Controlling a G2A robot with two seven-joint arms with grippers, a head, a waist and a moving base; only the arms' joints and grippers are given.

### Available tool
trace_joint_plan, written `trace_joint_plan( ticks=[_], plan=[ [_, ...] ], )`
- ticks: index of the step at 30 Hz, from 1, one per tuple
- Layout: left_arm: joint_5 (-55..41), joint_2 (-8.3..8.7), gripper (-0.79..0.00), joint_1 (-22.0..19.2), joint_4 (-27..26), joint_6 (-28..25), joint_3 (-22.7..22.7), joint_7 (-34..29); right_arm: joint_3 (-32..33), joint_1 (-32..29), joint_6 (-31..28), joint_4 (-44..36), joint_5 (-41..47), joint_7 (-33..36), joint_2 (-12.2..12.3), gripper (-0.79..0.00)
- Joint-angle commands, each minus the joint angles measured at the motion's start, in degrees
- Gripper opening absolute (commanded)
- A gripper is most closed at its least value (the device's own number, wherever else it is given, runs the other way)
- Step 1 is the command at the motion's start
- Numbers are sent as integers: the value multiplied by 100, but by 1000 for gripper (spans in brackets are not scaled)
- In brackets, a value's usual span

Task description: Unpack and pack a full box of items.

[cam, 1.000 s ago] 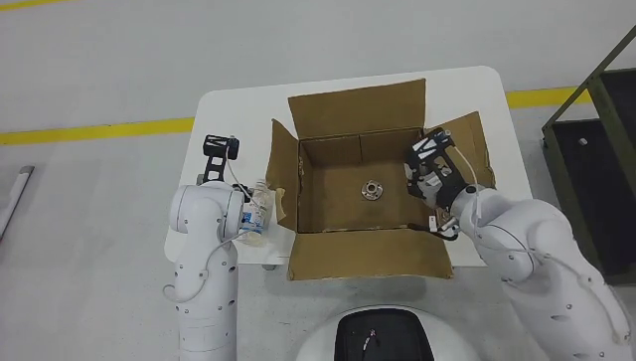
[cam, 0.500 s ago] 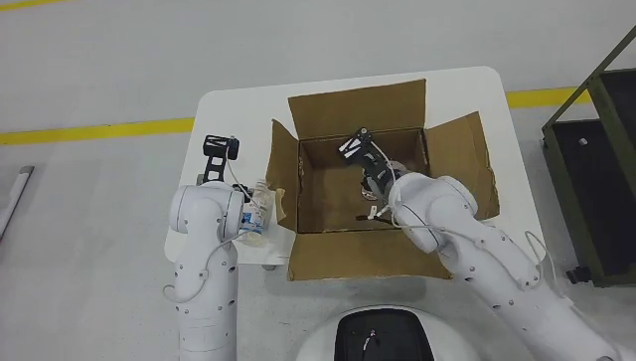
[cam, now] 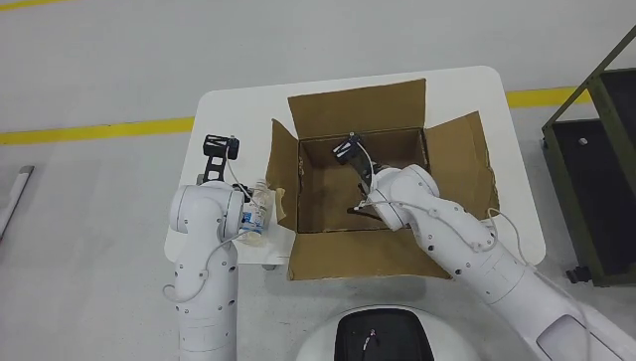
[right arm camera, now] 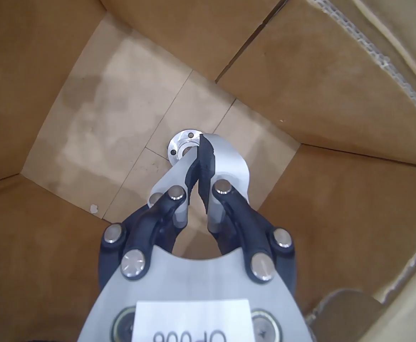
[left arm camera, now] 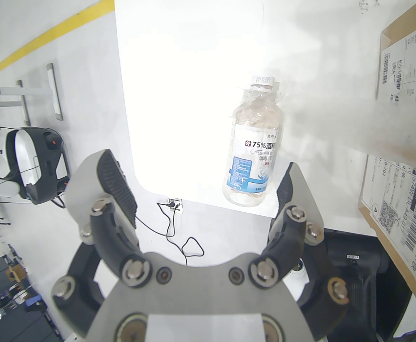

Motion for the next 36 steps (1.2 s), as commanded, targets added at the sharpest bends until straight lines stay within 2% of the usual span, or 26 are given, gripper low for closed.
trace_joint_plan(
  ticks=[1, 10, 11, 15, 28, 30, 31, 32, 34, 36],
  plan=[
    [0, 0, 0, 0, 0, 0, 0, 0, 1, -1, 1, -1, -1, 1, 1, -486],
    [0, 0, 0, 0, 0, 0, 0, 0, 1, -1, 1, -1, -1, 1, 1, -486],
    [0, 0, 0, 0, 0, 0, 0, 0, 1, -1, 1, -1, -1, 1, 1, 0],
    [0, 0, 0, 0, 0, 0, 0, 0, 23, -112, -112, 13, -56, -251, -5, 0],
    [0, 0, 0, 0, 0, 0, 0, 0, -92, 251, -186, 897, 207, -173, -228, 0],
    [0, 0, 0, 0, 0, 0, 0, 0, -132, 305, -182, 1021, 223, -123, -266, -102],
    [0, 0, 0, 0, 0, 0, 0, 0, -146, 328, -175, 1060, 231, -121, -284, -188],
    [0, 0, 0, 0, 0, 0, 0, 0, -158, 341, -172, 1093, 244, -121, -301, -203],
    [0, 0, 0, 0, 0, 0, 0, 0, -192, 358, -193, 1143, 246, -102, -331, -376],
    [0, 0, 0, 0, 0, 0, 0, 0, -218, 368, -190, 1159, 228, -70, -357, -400]
  ],
)
